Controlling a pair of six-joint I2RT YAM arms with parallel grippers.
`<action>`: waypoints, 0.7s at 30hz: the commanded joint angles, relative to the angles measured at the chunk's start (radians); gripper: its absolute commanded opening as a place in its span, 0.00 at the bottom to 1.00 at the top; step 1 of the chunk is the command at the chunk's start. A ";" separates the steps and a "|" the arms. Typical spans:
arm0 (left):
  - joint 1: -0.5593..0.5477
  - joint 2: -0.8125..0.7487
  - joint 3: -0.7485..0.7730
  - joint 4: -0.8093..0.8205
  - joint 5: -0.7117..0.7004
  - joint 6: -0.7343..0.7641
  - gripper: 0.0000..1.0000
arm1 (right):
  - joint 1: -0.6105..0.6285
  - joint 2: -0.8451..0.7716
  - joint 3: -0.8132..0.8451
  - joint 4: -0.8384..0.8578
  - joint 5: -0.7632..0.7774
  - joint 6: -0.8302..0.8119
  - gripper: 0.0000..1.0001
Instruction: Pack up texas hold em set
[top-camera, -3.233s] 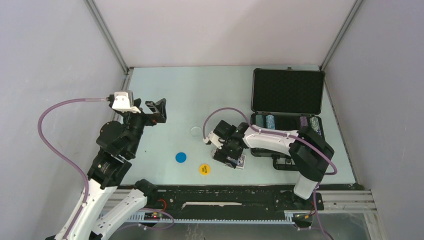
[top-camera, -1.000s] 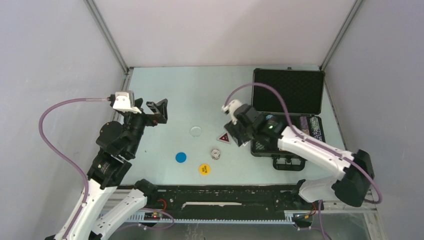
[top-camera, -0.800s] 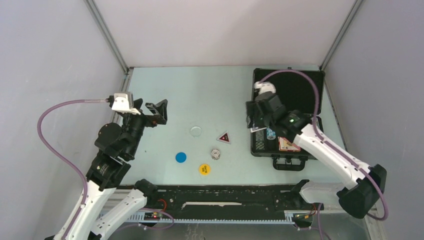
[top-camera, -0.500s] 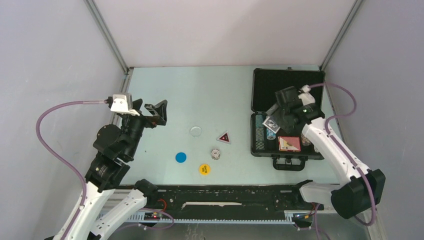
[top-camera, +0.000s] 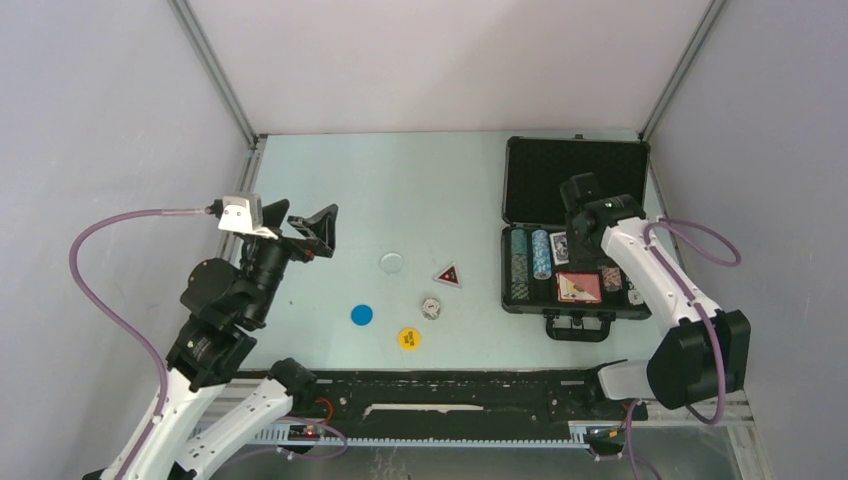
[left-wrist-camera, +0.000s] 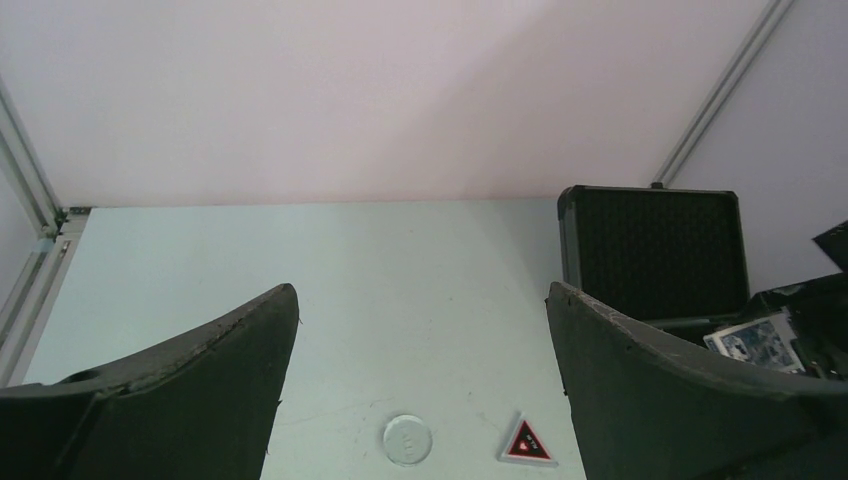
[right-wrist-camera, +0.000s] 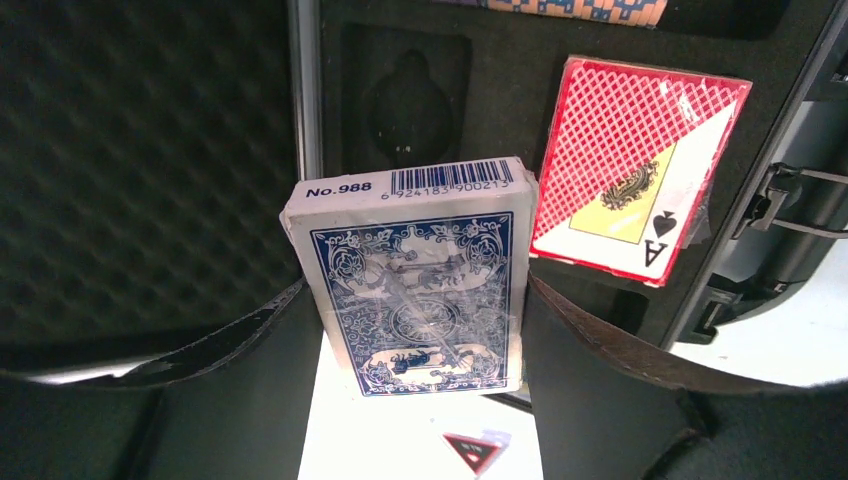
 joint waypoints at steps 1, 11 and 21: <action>-0.032 -0.016 -0.026 0.042 -0.026 0.015 1.00 | -0.023 0.049 0.035 -0.026 0.111 0.210 0.20; -0.074 -0.022 -0.030 0.047 -0.034 0.024 1.00 | -0.067 0.250 0.150 -0.036 0.134 0.202 0.23; -0.076 -0.019 -0.029 0.048 -0.047 0.029 1.00 | -0.107 0.360 0.212 -0.013 0.074 0.178 0.22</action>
